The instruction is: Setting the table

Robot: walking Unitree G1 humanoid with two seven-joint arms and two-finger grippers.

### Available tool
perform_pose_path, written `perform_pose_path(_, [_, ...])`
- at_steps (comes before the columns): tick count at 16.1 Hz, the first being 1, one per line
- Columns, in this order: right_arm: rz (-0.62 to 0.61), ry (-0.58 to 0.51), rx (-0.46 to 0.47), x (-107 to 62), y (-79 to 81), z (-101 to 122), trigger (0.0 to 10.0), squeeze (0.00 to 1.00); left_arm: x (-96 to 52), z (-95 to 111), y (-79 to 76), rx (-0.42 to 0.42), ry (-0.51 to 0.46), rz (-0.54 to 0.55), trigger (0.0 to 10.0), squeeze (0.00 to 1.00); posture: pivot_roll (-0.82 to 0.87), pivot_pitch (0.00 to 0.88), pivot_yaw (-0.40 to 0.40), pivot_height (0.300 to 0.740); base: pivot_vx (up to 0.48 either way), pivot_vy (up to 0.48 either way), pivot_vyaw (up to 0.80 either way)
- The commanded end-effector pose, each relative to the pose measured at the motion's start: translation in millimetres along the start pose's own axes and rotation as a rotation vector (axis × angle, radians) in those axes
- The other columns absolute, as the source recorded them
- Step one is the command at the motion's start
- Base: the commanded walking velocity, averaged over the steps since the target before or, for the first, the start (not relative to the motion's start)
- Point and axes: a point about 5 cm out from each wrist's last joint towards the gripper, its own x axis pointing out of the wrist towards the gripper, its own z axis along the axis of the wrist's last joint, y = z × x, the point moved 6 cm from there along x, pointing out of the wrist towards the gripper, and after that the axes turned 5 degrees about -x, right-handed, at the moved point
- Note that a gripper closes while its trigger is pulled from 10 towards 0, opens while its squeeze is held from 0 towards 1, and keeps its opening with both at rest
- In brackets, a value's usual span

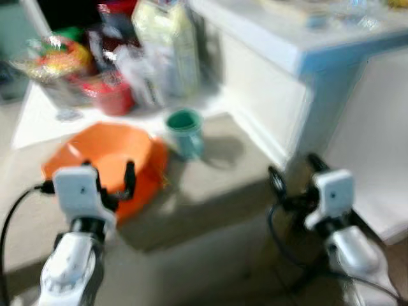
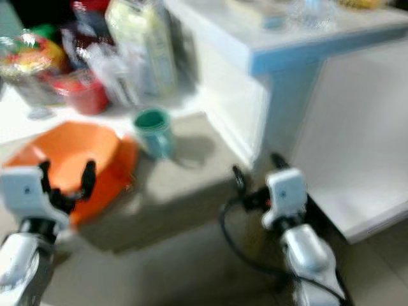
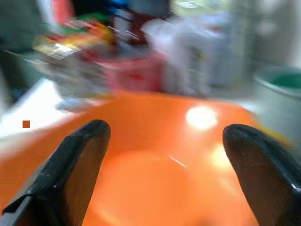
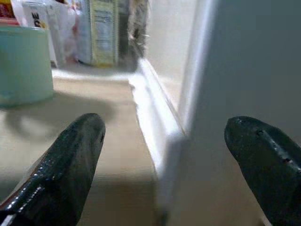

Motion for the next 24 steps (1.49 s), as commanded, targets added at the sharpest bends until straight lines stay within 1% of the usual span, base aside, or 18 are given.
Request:
perform_pose_path(1, [0.04,-0.025,0.009,5.6,10.3,7.1,10.0,0.0,-1.9,3.8,13.5,0.035,-0.002,0.06,10.0,0.0,-0.12,0.0,0.072,0.74,0.0,0.0,0.0])
perform_pose_path(2, [0.042,-0.024,0.014,6.3,11.5,7.0,10.0,0.0,6.0,12.4,23.0,0.056,-0.012,0.09,10.0,0.0,-0.12,0.0,0.074,0.74,0.0,0.0,0.0])
perform_pose_path(3, [0.043,-0.024,0.014,6.4,11.7,7.0,10.0,0.0,7.5,13.7,23.9,0.059,-0.014,0.09,10.0,0.0,-0.12,0.0,0.074,0.74,0.0,0.0,0.0])
perform_pose_path(4, [0.043,-0.023,0.016,6.5,12.2,6.8,10.0,0.0,11.6,15.4,27.5,0.036,-0.012,0.099,10.0,0.0,-0.11,0.0,0.082,0.74,0.0,0.0,0.0])
perform_pose_path(5, [0.043,-0.021,0.019,6.9,13.0,6.5,10.0,0.0,20.8,20.9,34.7,0.014,-0.008,0.117,10.0,0.0,-0.11,0.0,0.083,0.74,0.0,0.0,0.0])
perform_pose_path(6, [0.044,-0.018,0.023,7.0,13.4,6.0,10.0,0.0,38.7,31.0,50.1,-0.037,0.016,0.153,10.0,0.0,-0.11,0.0,0.082,0.74,0.0,0.0,0.0])
perform_pose_path(7, [0.047,-0.017,0.022,7.2,13.4,6.1,10.0,0.0,53.5,47.9,64.5,-0.048,0.006,0.182,10.0,0.0,-0.1,0.0,0.081,0.74,0.0,0.0,0.0])
perform_pose_path(8, [0.048,-0.017,0.022,7.2,13.4,6.3,10.0,0.0,63.2,64.0,72.6,-0.037,-0.011,0.191,10.0,0.0,-0.1,0.0,0.082,0.74,0.0,0.0,0.0])
perform_pose_path(9, [0.05,-0.016,0.022,7.0,13.5,6.4,10.0,0.0,69.1,73.4,77.0,-0.03,-0.015,0.192,10.0,0.0,-0.11,0.0,0.083,0.74,0.0,0.0,0.0])
perform_pose_path(10, [0.051,-0.013,0.022,6.6,13.8,6.2,10.0,0.0,75.1,73.0,81.2,-0.06,0.032,0.191,10.0,0.0,-0.11,0.0,0.086,0.74,0.0,0.0,0.0])
perform_pose_path(11, [0.048,-0.012,0.022,6.3,13.5,6.5,10.0,0.0,76.2,63.9,79.2,-0.113,0.093,0.186,10.0,0.0,-0.11,0.0,0.087,0.74,0.0,0.0,0.0])
perform_pose_path(13, [0.046,-0.009,0.023,5.3,13.7,6.7,10.0,0.0,72.8,34.4,74.7,-0.222,0.242,0.205,10.0,0.0,-0.12,0.0,0.089,0.74,0.0,0.0,0.0])
perform_pose_path(14, [0.046,-0.007,0.024,4.8,13.7,6.4,10.0,0.0,72.4,27.9,74.4,-0.252,0.278,0.211,10.0,0.0,-0.12,0.0,0.088,0.74,0.0,0.0,0.0])
perform_pose_path(15, [0.047,-0.001,0.027,3.7,14.2,5.1,10.0,0.0,70.9,11.9,72.3,-0.324,0.385,0.221,10.0,0.0,-0.12,0.0,0.089,0.74,0.0,0.0,0.0])
perform_pose_path(17, [0.051,0.0,0.027,3.4,14.7,4.8,10.0,0.0,70.3,4.7,68.8,-0.357,0.446,0.214,10.0,0.0,-0.12,0.0,0.088,0.74,0.0,0.0,0.0])
perform_pose_path(20, [0.056,0.008,0.029,2.7,15.9,3.4,10.0,0.0,67.8,0.5,67.8,-0.392,0.514,0.229,10.0,0.0,-0.12,0.0,0.088,0.74,0.0,0.0,0.0])
perform_pose_path(21, [0.058,0.013,0.03,2.6,16.6,2.0,10.0,0.0,68.1,2.9,71.9,-0.394,0.525,0.24,10.0,0.0,-0.12,0.0,0.09,0.74,0.0,0.0,0.0])
perform_pose_path(24, [0.063,0.018,0.032,3.6,18.4,0.0,10.0,0.0,68.1,5.3,75.4,-0.387,0.536,0.244,10.0,0.0,-0.12,0.0,0.091,0.74,0.0,0.0,0.0])
